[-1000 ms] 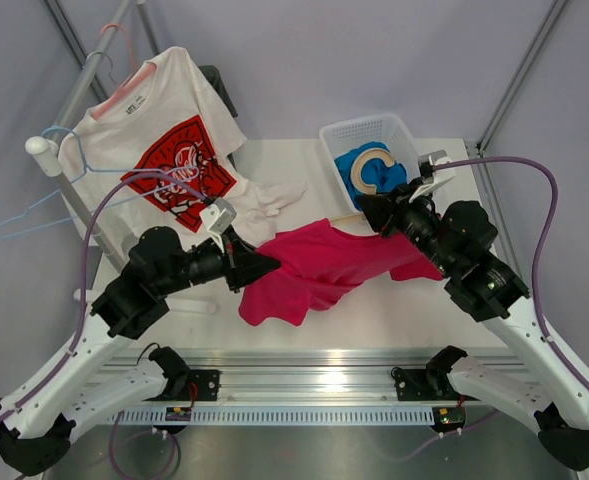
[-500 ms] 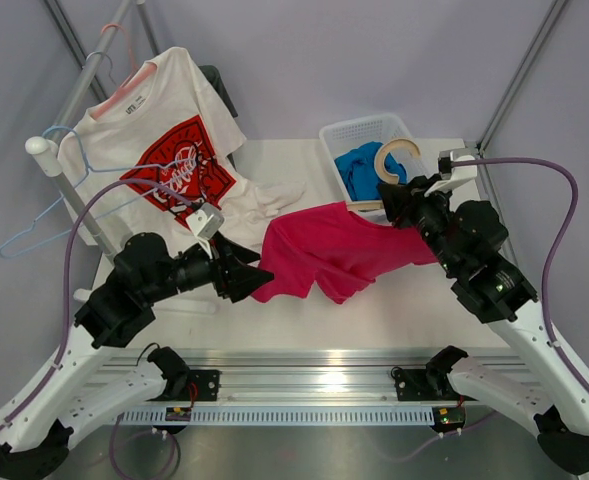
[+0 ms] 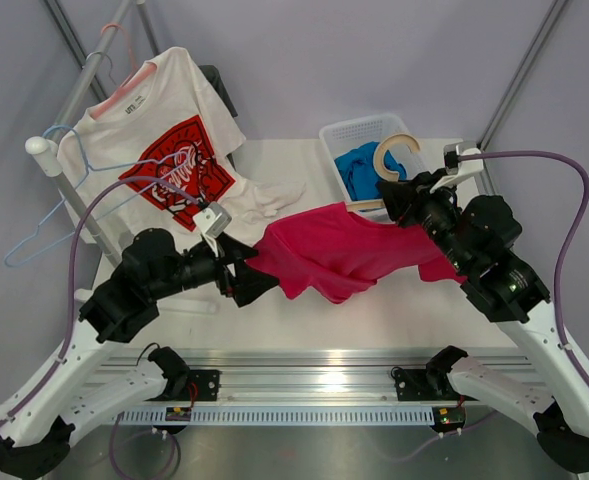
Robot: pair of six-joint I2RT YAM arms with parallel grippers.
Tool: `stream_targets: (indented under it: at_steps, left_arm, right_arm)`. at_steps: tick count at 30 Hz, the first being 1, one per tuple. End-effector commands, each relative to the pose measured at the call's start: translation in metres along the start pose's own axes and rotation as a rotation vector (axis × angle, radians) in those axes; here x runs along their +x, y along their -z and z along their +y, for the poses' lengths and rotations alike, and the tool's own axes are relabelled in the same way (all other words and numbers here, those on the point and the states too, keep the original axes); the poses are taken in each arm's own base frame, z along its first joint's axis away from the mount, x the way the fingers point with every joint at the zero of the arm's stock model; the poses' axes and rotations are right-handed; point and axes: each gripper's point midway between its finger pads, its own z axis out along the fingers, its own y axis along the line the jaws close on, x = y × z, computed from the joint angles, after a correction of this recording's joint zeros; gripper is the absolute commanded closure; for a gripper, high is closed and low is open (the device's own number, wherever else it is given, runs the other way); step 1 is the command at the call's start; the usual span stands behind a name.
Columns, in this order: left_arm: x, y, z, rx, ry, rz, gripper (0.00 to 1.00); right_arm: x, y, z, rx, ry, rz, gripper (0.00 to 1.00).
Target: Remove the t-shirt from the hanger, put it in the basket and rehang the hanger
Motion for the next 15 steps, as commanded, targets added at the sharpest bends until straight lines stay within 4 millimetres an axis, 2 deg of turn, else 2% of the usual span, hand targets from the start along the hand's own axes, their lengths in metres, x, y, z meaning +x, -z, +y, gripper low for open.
stream_targets:
  at_steps: [1, 7, 10, 15]
  left_arm:
    - [-0.027, 0.009, -0.006, -0.002, -0.071, -0.077, 0.01]
    - [-0.026, 0.023, -0.024, 0.087, -0.180, -0.089, 0.01]
    - [-0.018, 0.017, -0.030, 0.142, -0.169, -0.048, 0.01]
    - [-0.004, 0.008, -0.023, 0.144, -0.162, 0.003, 0.04]
  right_arm:
    - [-0.022, 0.008, 0.021, -0.098, -0.006, -0.026, 1.00]
    - [-0.012, 0.016, 0.035, -0.184, -0.018, 0.006, 1.00]
    - [-0.011, 0.017, 0.038, -0.203, -0.024, 0.013, 1.00]
    - [-0.010, 0.016, 0.040, -0.215, -0.028, 0.019, 1.00]
